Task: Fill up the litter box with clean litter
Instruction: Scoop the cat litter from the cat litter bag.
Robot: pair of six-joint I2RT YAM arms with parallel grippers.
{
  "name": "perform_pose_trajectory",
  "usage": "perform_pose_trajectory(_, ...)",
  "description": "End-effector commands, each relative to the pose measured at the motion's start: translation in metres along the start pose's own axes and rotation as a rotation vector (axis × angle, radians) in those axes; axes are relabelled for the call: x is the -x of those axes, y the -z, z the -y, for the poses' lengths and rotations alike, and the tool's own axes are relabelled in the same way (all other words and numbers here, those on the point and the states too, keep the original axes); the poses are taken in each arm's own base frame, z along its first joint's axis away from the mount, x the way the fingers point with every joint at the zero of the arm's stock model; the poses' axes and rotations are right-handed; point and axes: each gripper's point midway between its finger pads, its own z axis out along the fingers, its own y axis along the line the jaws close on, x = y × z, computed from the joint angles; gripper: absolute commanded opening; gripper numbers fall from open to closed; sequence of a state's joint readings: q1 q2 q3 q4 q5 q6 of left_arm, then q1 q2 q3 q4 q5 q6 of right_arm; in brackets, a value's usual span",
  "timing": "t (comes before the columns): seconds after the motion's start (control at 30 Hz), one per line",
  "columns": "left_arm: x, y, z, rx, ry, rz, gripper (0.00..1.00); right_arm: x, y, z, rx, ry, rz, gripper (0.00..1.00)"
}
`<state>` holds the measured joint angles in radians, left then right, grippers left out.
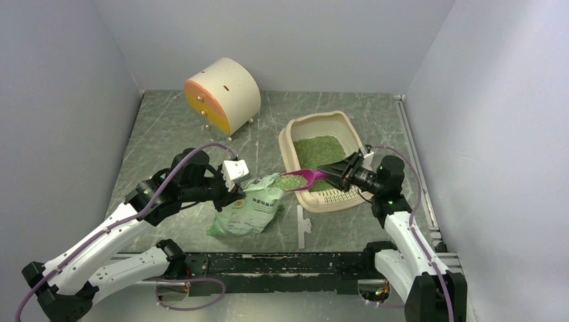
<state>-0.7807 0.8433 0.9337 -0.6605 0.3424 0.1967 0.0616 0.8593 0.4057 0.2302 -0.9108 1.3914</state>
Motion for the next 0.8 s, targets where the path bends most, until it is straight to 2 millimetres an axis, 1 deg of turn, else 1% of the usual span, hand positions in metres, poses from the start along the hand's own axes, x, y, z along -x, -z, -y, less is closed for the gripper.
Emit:
perform_pose_trajectory(0.0, 0.062, 0.004, -0.001, -0.003, -0.072, 0.236, 0.05, -0.016, -0.011, -0.012, 0.047, 0.016, -0.026, 0.0)
perform_pose_trajectory(0.07, 0.063, 0.003, -0.001, -0.007, -0.073, 0.234, 0.05, -0.018, -0.018, -0.008, 0.006, 0.035, -0.033, 0.0)
perform_pose_trajectory(0.13, 0.063, 0.004, -0.002, -0.005, -0.07, 0.231, 0.05, -0.024, -0.023, -0.006, 0.012, 0.035, -0.051, 0.0)
perform_pose_trajectory(0.17, 0.064, 0.004, -0.001, -0.006, -0.072, 0.232, 0.05, -0.025, -0.023, -0.005, 0.023, 0.025, -0.058, 0.0)
perform_pose_trajectory(0.23, 0.064, 0.007, -0.002, 0.001, -0.074, 0.229, 0.05, -0.017, -0.018, -0.001, 0.028, 0.004, -0.027, 0.0)
perform_pose_trajectory(0.27, 0.064, 0.008, -0.002, 0.006, -0.076, 0.228, 0.05, -0.016, -0.019, -0.002, 0.041, -0.004, -0.009, 0.0)
perform_pose_trajectory(0.3, 0.063, 0.009, -0.002, 0.011, -0.078, 0.23, 0.05, -0.02, -0.021, -0.005, 0.057, -0.006, -0.022, 0.0)
perform_pose_trajectory(0.37, 0.062, 0.01, -0.003, 0.015, -0.08, 0.233, 0.05, -0.022, -0.024, -0.01, 0.056, 0.015, -0.04, 0.0)
perform_pose_trajectory(0.47, 0.061, 0.01, -0.003, 0.017, -0.076, 0.224, 0.05, -0.011, -0.019, -0.008, 0.016, 0.045, 0.008, 0.0)
perform_pose_trajectory(0.6, 0.059, 0.01, -0.003, 0.021, -0.083, 0.222, 0.05, -0.009, -0.012, -0.005, 0.013, 0.035, 0.01, 0.0)
perform_pose_trajectory(0.77, 0.057, 0.01, -0.003, 0.02, -0.082, 0.213, 0.05, -0.001, 0.001, -0.002, 0.028, 0.025, 0.04, 0.0)
